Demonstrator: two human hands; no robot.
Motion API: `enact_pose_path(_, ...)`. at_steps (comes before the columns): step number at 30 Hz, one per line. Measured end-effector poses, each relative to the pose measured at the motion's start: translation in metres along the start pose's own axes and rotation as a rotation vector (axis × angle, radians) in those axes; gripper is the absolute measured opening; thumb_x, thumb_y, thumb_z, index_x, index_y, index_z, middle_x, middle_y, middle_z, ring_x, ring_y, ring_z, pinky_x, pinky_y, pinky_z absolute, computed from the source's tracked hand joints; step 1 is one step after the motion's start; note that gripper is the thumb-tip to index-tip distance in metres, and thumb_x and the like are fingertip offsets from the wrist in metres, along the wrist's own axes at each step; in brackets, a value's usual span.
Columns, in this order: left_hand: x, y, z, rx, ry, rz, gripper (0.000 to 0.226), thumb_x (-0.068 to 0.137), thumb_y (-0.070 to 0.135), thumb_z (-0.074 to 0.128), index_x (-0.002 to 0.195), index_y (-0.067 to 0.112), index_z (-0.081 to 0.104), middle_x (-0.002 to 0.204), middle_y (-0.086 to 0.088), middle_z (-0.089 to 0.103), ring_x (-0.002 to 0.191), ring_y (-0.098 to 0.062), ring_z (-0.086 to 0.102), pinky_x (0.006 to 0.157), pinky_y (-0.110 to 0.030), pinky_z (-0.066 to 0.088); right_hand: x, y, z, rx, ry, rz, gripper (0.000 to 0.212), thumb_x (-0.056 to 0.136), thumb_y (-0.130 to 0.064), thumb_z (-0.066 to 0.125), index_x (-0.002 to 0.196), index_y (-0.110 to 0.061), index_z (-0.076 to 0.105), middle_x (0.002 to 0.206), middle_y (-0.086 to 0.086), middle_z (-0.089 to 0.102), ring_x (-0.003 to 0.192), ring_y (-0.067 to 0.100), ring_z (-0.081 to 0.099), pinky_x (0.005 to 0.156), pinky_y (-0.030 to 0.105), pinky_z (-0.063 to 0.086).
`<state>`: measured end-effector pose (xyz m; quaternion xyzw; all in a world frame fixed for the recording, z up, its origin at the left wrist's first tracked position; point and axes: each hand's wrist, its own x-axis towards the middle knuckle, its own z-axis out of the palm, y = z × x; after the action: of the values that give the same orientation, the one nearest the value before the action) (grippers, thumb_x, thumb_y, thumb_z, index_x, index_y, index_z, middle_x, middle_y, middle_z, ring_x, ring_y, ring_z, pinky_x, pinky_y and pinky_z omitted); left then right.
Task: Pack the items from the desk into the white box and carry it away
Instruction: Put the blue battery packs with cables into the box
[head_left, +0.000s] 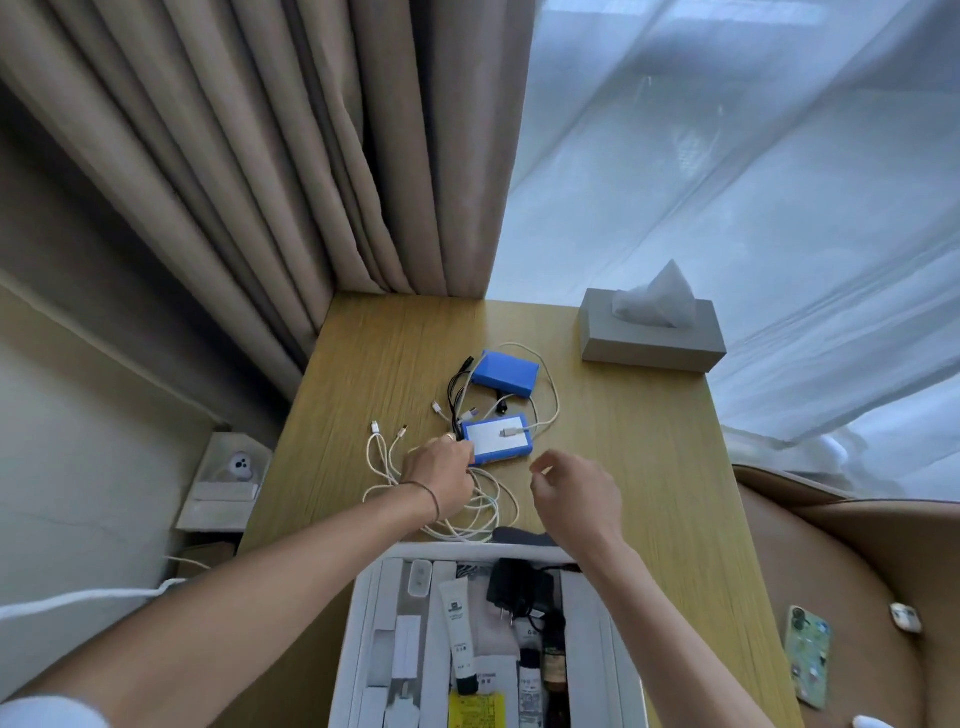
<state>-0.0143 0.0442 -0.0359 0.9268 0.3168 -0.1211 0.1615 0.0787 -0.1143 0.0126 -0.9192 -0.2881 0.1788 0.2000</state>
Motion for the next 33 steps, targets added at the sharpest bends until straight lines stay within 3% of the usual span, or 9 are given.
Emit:
enact_pose_path(4, 0.029, 0.018, 0.010, 0.103, 0.025, 0.081, 0.039, 0.089, 0.022, 0.060, 0.127, 0.021, 0.052, 0.134, -0.009, 0.048, 0.116, -0.026, 0.049, 0.080, -0.036, 0.051, 0.010, 0.017, -0.001, -0.003, -0.064, 0.025, 0.024, 0.093, -0.027, 0.051, 0.105, -0.027, 0.071, 0.096, -0.004, 0.075, 0.082, 0.019, 0.066, 0.066, 0.029, 0.053)
enact_pose_path(8, 0.056, 0.030, 0.017, 0.233, 0.039, 0.064, 0.067, 0.084, 0.037, 0.071, 0.140, 0.022, 0.038, 0.134, -0.008, 0.050, 0.118, -0.026, 0.048, 0.087, -0.037, 0.049, 0.015, 0.035, -0.004, -0.013, -0.091, 0.034, 0.026, 0.093, -0.026, 0.050, 0.108, -0.025, 0.071, 0.099, -0.004, 0.075, 0.084, 0.019, 0.067, 0.065, 0.028, 0.051)
enact_pose_path(12, 0.076, 0.034, 0.025, 0.351, 0.006, 0.061, 0.070, 0.079, 0.048, 0.075, 0.136, 0.021, 0.043, 0.129, -0.006, 0.057, 0.117, -0.026, 0.048, 0.093, -0.039, 0.042, 0.015, 0.049, -0.008, 0.008, -0.105, 0.044, 0.027, 0.093, -0.026, 0.051, 0.110, -0.025, 0.071, 0.100, -0.003, 0.075, 0.084, 0.020, 0.068, 0.072, 0.033, 0.058)
enact_pose_path(20, 0.093, 0.035, 0.020, 0.414, -0.006, 0.105, 0.059, 0.070, 0.049, 0.075, 0.118, 0.022, 0.054, 0.116, -0.005, 0.060, 0.109, -0.025, 0.049, 0.093, -0.038, 0.038, 0.009, 0.063, -0.019, 0.083, -0.097, 0.030, 0.022, 0.095, -0.029, 0.053, 0.107, -0.027, 0.072, 0.093, -0.009, 0.074, 0.083, 0.014, 0.067, 0.073, 0.034, 0.058)
enact_pose_path(25, 0.088, 0.031, 0.001, 0.224, -0.065, 0.143, 0.061, 0.060, 0.061, 0.071, 0.109, 0.025, 0.061, 0.099, 0.002, 0.064, 0.095, -0.020, 0.057, 0.084, -0.035, 0.046, 0.009, 0.063, -0.025, 0.170, -0.061, 0.019, 0.019, 0.095, -0.030, 0.056, 0.105, -0.029, 0.073, 0.082, -0.015, 0.068, 0.076, 0.005, 0.065, 0.069, 0.029, 0.055)
enact_pose_path(30, 0.068, 0.035, -0.040, -0.292, -0.136, 0.106, 0.059, 0.065, 0.061, 0.073, 0.115, 0.032, 0.062, 0.089, 0.011, 0.064, 0.077, -0.007, 0.061, 0.065, -0.026, 0.048, 0.009, 0.059, -0.029, 0.267, -0.019, 0.015, 0.017, 0.092, -0.028, 0.059, 0.099, -0.031, 0.074, 0.081, -0.015, 0.071, 0.075, 0.002, 0.066, 0.069, 0.032, 0.057)
enact_pose_path(33, 0.050, 0.037, -0.070, -0.621, -0.183, 0.087, 0.057, 0.077, 0.052, 0.073, 0.128, 0.036, 0.052, 0.082, 0.003, 0.068, 0.070, -0.011, 0.064, 0.064, -0.020, 0.047, 0.006, 0.050, -0.031, 0.391, 0.012, -0.008, 0.018, 0.091, -0.024, 0.059, 0.096, -0.031, 0.075, 0.079, -0.015, 0.073, 0.075, 0.000, 0.067, 0.070, 0.030, 0.057)
